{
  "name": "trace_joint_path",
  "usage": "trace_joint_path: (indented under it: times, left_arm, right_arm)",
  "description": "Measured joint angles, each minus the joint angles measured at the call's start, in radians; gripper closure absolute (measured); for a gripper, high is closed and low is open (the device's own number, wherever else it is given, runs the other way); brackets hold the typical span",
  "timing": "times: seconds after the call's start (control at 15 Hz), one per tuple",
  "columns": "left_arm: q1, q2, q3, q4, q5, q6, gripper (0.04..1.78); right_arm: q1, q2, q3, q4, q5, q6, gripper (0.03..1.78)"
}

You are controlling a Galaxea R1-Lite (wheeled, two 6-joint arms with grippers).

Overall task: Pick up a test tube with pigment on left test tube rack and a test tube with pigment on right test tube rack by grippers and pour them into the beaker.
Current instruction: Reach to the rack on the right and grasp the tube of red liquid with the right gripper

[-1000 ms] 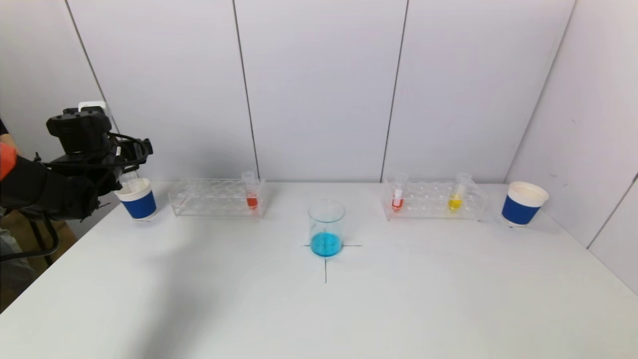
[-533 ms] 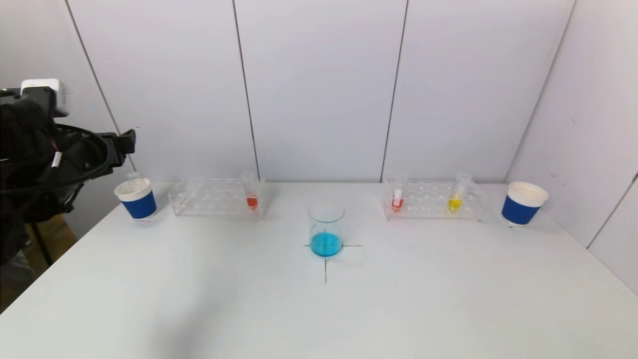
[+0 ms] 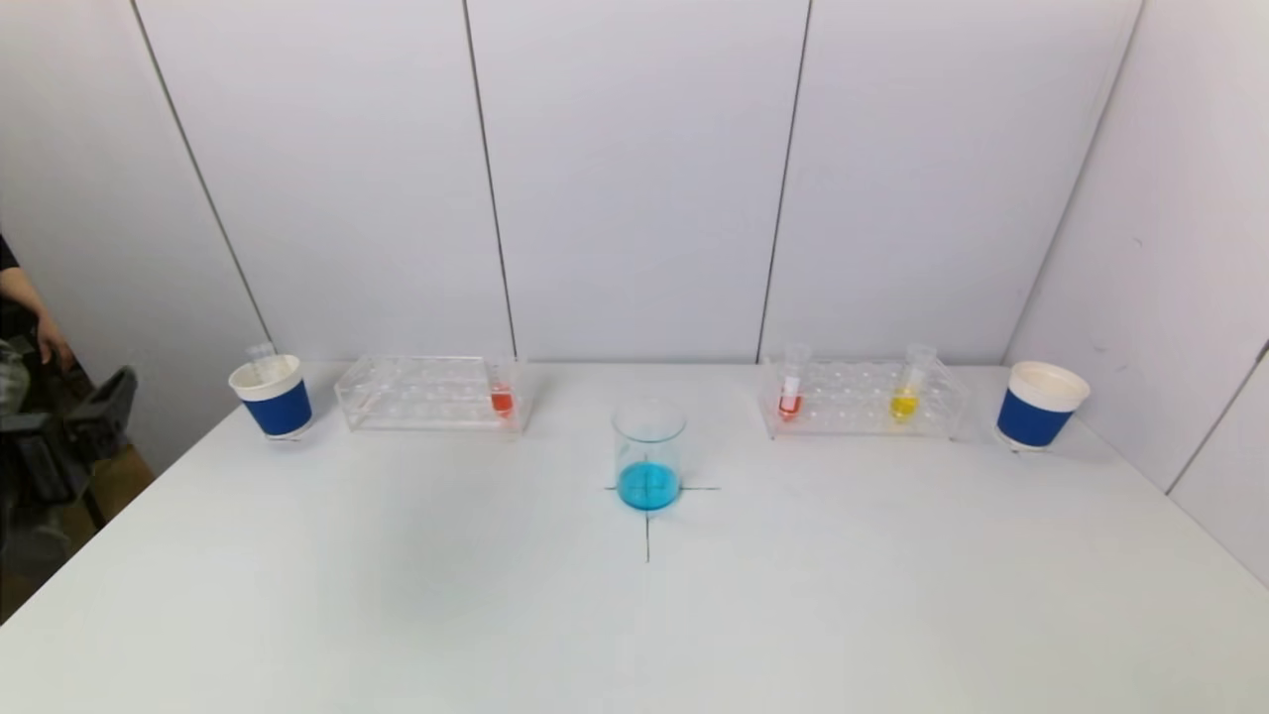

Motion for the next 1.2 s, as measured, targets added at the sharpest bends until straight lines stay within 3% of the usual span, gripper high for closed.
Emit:
trace_joint_path:
  times: [0.33,0.87,1.2]
  left_arm:
    - [-0.001,-0.32,0.127,0.222,-0.026,-0.01,0.06]
    - [-0.003,-0.879,0.154,0.836,-0.173,-0.02,0.06]
    - [-0.007,-1.02,0.217,0.914,-0.257,-0.021,0.06]
  right_arm:
    - [0.0,0.0,0.0,0.0,0.0,0.0,0.05]
    - [0.0,0.0,0.0,0.0,0.0,0.0,0.05]
    - [0.0,0.0,0.0,0.0,0.0,0.0,0.05]
